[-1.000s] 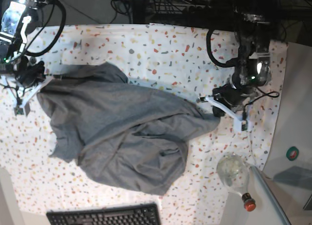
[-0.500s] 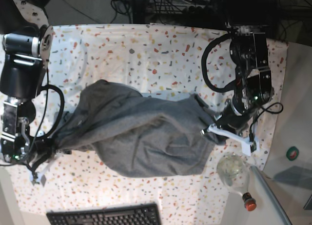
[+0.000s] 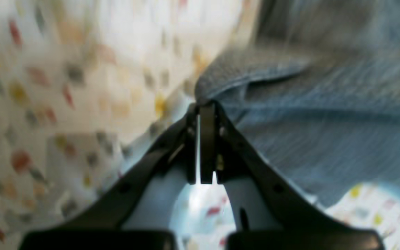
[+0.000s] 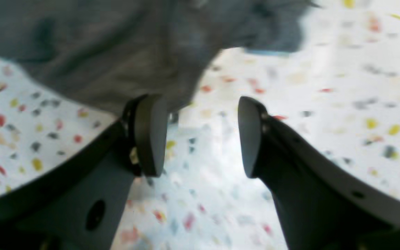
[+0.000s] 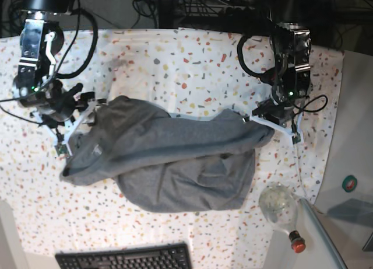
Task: Layout the t-shirt on the table in an organized manner, then fold the t-shirt properly
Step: 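Lift the shirt with both grippers and stretch it apart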
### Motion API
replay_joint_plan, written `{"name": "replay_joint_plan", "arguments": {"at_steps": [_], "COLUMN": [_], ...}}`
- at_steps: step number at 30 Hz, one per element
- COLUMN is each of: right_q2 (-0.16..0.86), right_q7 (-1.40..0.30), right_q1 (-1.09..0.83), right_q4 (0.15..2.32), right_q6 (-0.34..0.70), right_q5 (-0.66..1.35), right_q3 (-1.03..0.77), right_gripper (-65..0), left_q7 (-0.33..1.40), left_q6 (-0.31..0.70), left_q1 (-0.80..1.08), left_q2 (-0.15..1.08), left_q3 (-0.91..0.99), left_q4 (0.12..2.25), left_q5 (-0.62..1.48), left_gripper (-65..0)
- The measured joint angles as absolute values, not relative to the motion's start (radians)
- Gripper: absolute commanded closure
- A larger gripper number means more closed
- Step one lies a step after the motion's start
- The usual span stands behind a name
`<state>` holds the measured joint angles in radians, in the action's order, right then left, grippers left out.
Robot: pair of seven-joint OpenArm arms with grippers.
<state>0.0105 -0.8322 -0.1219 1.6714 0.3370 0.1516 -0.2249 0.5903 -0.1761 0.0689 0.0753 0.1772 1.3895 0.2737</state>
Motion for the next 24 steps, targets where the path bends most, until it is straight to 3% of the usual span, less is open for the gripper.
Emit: {"name": "replay_joint_plan", "arguments": {"at_steps": [9, 15, 24], "right_q2": [0.011, 0.006, -0.021], "right_q7": [-0.699, -0.706, -0.664], "right_q1": [-0.066, -0.065, -0.023], "right_q4": [1.359, 1.333, 1.221], "right_q6": [0.334, 0.415, 0.420], "right_q5": [0.143, 0.314, 0.376], "right_q3": [-0.240, -0.325, -0.343], "right_gripper": [-32.4, -36.2, -36.2], "left_q7": [0.584, 0.582, 0.581], "left_q6": [-0.173, -0.173, -0.172], "left_q1": [0.095, 0.089, 0.103], "left_q2": [0.083, 0.083, 0.083], "left_q3": [0.178, 0.178, 0.178], "left_q4": [1.416, 1.417, 1.417], "left_q5": [0.273, 0.273, 0.270], "left_gripper": [0.0, 0.0, 0.0]}}
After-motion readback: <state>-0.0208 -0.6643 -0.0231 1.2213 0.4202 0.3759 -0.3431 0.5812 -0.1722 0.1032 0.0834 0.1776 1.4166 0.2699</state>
